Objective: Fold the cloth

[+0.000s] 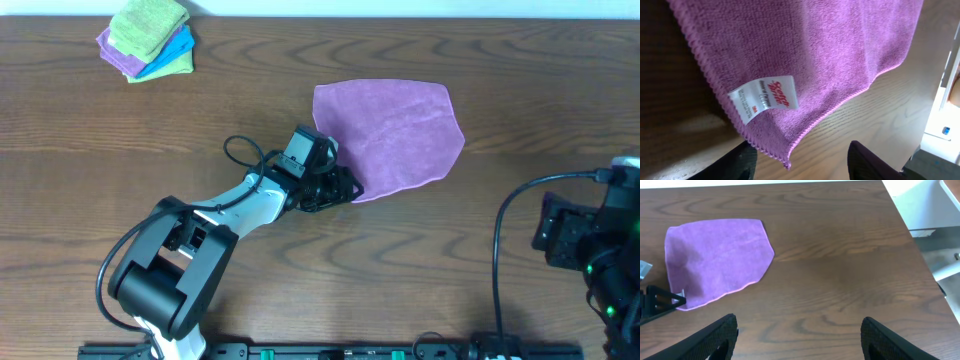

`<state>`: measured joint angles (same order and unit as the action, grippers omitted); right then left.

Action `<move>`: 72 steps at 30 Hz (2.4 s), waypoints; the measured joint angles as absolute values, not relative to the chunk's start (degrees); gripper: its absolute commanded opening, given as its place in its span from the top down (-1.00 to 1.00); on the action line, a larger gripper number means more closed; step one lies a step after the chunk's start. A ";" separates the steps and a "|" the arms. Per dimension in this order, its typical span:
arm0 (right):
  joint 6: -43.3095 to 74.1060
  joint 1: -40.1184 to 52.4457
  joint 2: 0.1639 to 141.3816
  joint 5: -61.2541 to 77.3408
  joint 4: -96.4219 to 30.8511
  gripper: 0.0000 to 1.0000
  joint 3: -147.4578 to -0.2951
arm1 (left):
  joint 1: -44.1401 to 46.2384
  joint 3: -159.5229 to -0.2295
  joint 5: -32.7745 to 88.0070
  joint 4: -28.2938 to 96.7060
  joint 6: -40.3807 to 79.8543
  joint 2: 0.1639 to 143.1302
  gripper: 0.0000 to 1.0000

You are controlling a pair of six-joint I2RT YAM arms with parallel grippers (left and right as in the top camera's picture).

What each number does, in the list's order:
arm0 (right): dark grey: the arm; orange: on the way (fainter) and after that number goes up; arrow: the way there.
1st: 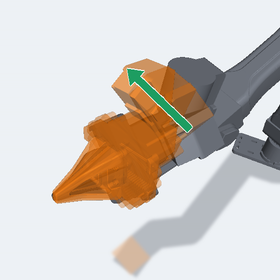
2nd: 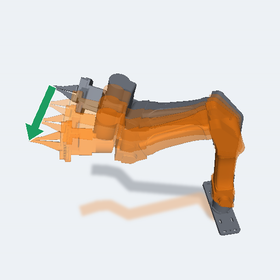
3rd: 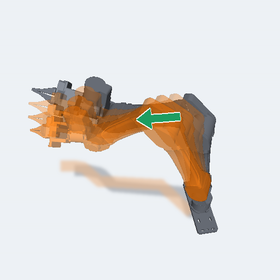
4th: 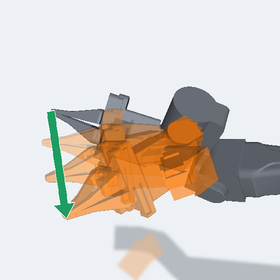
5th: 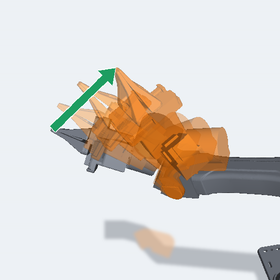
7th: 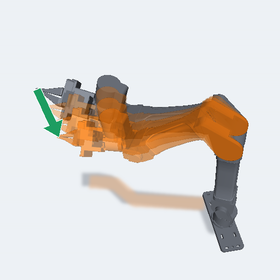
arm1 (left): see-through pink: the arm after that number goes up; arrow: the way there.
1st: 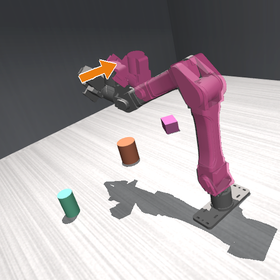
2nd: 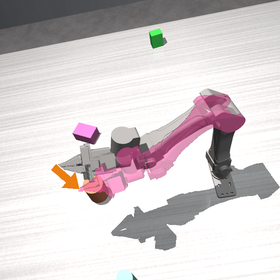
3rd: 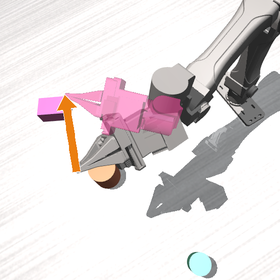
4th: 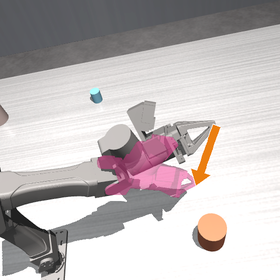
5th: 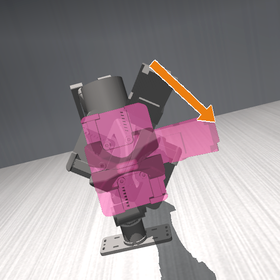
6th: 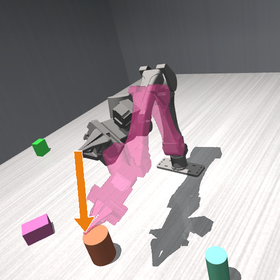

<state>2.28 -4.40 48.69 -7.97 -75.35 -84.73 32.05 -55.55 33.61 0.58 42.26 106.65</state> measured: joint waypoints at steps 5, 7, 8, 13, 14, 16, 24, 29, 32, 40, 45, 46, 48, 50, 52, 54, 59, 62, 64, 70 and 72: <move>2.35 -4.40 48.69 -7.46 -75.16 -0.58 -84.73 | 32.05 -55.57 32.27 2.35 42.22 106.83 0.16; 2.35 -4.40 48.69 -7.44 -75.09 -0.58 -84.71 | 32.05 -55.57 32.05 2.35 42.19 107.11 0.24; 2.35 -4.40 48.69 -7.44 -75.00 -0.58 -84.73 | 32.05 -55.57 31.90 2.37 42.24 107.28 0.25; 2.35 -4.40 48.69 -7.31 -74.72 -0.59 -84.73 | 32.05 -55.57 30.96 2.39 42.24 107.59 0.38; 2.35 -4.40 48.69 -7.29 -74.72 -0.59 -84.73 | 32.05 -55.57 30.83 2.39 42.22 107.59 0.42; 2.35 -4.40 48.69 -7.29 -74.72 -0.59 -84.71 | 32.05 -55.57 30.61 2.37 42.28 107.59 0.50; 2.35 -4.40 48.69 -7.29 -74.67 -0.58 -84.73 | 32.05 -55.57 29.34 2.37 42.41 107.59 0.89; 2.35 -4.40 48.69 -7.29 -74.63 -0.59 -84.73 | 31.77 -55.66 29.23 6.09 41.87 107.59 0.89; 2.35 -4.40 48.73 -7.29 -74.91 -0.59 -84.68 | 30.61 -55.77 29.28 11.38 40.40 107.59 0.89; 3.03 -4.40 49.76 -5.30 -72.86 -0.64 -75.64 | 22.26 -56.66 29.34 18.74 35.31 106.80 0.89; 3.31 -4.64 52.25 0.19 -68.99 -0.68 -65.87 | 18.20 -56.66 27.77 19.35 32.38 105.69 0.89; 3.40 -4.91 53.21 1.58 -67.68 -0.68 -63.86 | 17.93 -56.66 27.62 19.40 31.97 105.43 0.89; 3.51 -6.17 55.99 6.00 -64.25 -0.68 -59.00 | 17.89 -56.66 27.42 19.38 31.24 104.92 0.89; 3.51 -8.08 58.78 10.04 -61.73 -0.68 -55.22 | 18.00 -56.66 27.35 19.38 30.94 104.84 0.89; 3.60 -10.79 61.41 14.48 -58.85 -0.66 -52.07 | 18.02 -56.66 27.18 19.42 30.55 104.84 0.89; 3.68 -13.23 63.90 18.31 -55.94 -0.66 -49.65 | 18.02 -56.66 26.96 19.40 30.00 104.84 0.89; 3.68 -16.69 69.80 24.97 -44.77 -0.69 -44.27 | 18.02 -56.66 26.96 19.44 29.74 104.81 0.89; 3.68 -16.97 72.97 27.05 -39.22 -0.71 -42.19 | 18.02 -56.66 26.96 19.44 29.74 104.81 0.89; 3.73 -17.04 76.58 29.19 -34.68 -0.72 -41.56 | 18.02 -56.66 26.96 19.46 29.71 104.81 0.89; 5.48 -17.06 88.73 35.79 -21.47 -0.71 -41.45 | 18.02 -56.66 26.96 19.46 29.71 104.81 0.89; 6.66 -17.04 93.06 38.22 -16.84 -0.71 -41.41 | 18.02 -56.66 26.96 19.51 29.71 104.81 0.89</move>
<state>6.66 -17.04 93.06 38.22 -16.84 -41.41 18.02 -56.66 26.96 19.51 29.71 104.81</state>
